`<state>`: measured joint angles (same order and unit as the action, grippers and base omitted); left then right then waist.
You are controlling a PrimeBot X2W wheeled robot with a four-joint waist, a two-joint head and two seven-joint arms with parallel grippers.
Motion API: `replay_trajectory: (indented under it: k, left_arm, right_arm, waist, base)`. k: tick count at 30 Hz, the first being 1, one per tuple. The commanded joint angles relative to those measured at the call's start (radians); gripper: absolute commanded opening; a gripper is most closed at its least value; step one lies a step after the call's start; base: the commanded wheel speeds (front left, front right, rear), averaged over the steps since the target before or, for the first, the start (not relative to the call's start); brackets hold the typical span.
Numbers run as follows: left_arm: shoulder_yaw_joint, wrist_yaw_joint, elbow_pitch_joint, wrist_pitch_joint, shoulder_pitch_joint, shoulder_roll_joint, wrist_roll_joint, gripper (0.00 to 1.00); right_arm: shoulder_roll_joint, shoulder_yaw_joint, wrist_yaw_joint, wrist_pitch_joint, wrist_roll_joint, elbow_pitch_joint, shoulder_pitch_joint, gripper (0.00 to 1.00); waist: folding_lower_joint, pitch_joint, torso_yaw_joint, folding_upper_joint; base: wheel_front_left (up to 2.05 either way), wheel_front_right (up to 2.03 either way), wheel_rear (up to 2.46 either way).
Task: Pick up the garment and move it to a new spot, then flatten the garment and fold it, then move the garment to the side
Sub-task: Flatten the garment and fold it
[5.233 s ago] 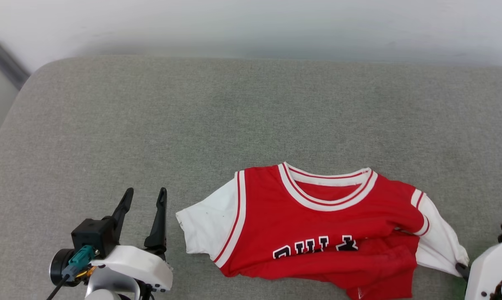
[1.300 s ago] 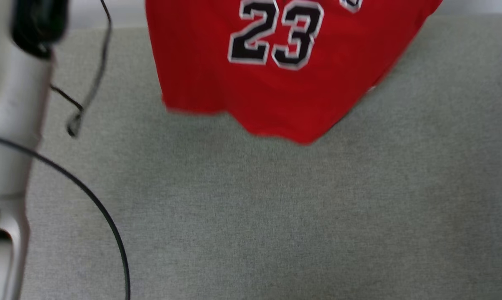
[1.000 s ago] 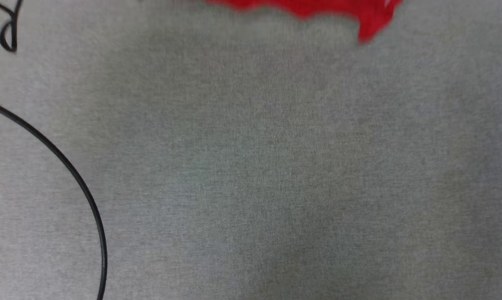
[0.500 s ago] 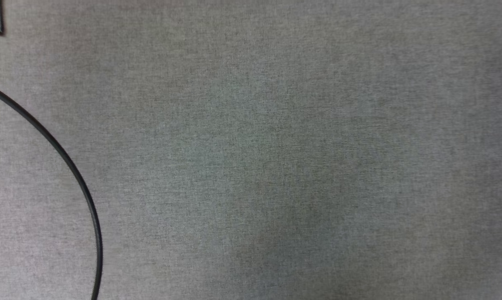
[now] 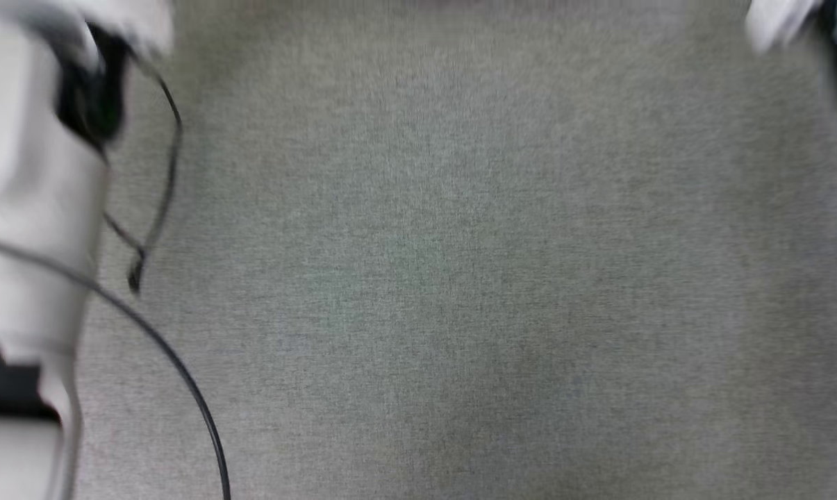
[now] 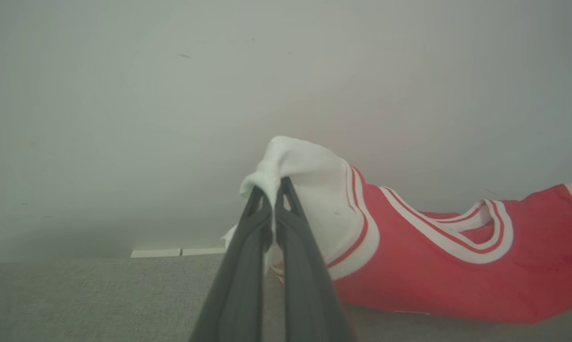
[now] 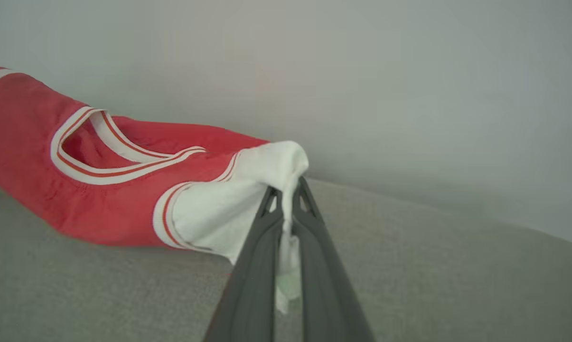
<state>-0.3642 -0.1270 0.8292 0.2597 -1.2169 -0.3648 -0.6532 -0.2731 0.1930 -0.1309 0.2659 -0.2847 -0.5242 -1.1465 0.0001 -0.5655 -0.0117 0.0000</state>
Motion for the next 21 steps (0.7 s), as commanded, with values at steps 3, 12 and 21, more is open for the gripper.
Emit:
replay_trajectory:
  k: [3,12,21]
  left_arm:
    - [0.045,-0.002,-0.077,0.007,0.164,0.002,0.004,0.0]
    - [0.157,-0.003,-0.303,0.008,0.622,0.051,0.039,0.0]
    - [0.198,0.027,-0.461,0.008,0.975,0.056,0.066,0.0]
  right_arm:
    - [-0.001,0.006,0.0,-0.013,-0.025,0.034,0.162,0.0]
    - [0.0,-0.064,0.0,-0.035,-0.087,0.168,0.588,0.0]
    - [0.061,-0.143,0.0,-0.001,-0.1,0.351,0.967,0.0]
  waist:
    - [-0.0001,0.083,0.007,0.0]
    - [-0.0001,0.249,0.002,0.0]
    - [-0.0001,0.391,0.005,0.0]
  base:
    - [0.0,0.0,0.0]
    - [0.0,0.0,0.0]
    - [0.0,0.0,0.0]
